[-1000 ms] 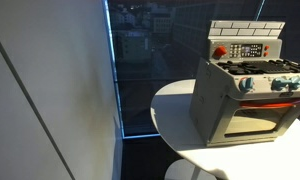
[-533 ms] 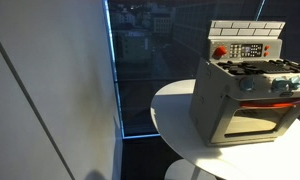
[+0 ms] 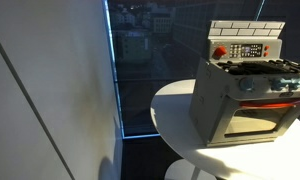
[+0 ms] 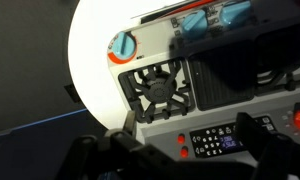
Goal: Press the top button on the right side of the stove
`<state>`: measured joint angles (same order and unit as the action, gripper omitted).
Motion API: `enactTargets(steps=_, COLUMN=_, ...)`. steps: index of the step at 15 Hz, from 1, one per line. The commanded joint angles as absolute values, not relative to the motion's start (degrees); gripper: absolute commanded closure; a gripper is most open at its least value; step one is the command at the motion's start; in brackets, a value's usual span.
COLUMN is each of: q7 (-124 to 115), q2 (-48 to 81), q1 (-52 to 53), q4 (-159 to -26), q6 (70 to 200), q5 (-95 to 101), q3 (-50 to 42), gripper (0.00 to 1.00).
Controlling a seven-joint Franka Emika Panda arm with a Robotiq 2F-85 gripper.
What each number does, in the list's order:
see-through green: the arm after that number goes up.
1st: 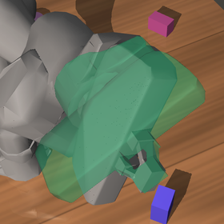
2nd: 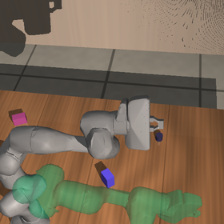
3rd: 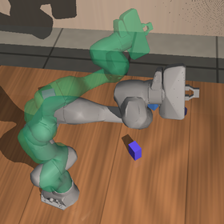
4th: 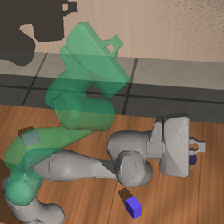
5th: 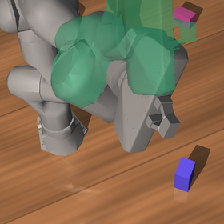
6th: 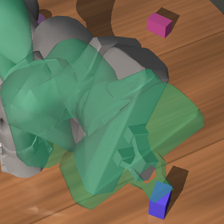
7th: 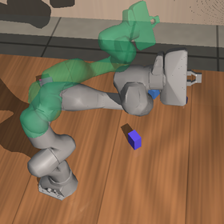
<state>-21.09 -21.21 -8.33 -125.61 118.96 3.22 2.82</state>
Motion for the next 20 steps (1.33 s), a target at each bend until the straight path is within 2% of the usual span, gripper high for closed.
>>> enactTargets(steps=1, q7=-26.16, q2=-16.89, q1=-9.43, q4=-121.85, q6=120.07, q5=5.26, q3=2.11, gripper=0.0)
enactTargets(steps=12, q7=-37.88, q2=-10.04, q1=-10.08, q4=-118.39, q6=122.4, q5=11.21, q3=-0.04, gripper=0.0)
enactTargets(steps=20, q7=-36.95, q2=-10.89, q1=-9.2, q4=-119.77, q6=122.42, q5=10.14, q3=-0.87, gripper=0.0)
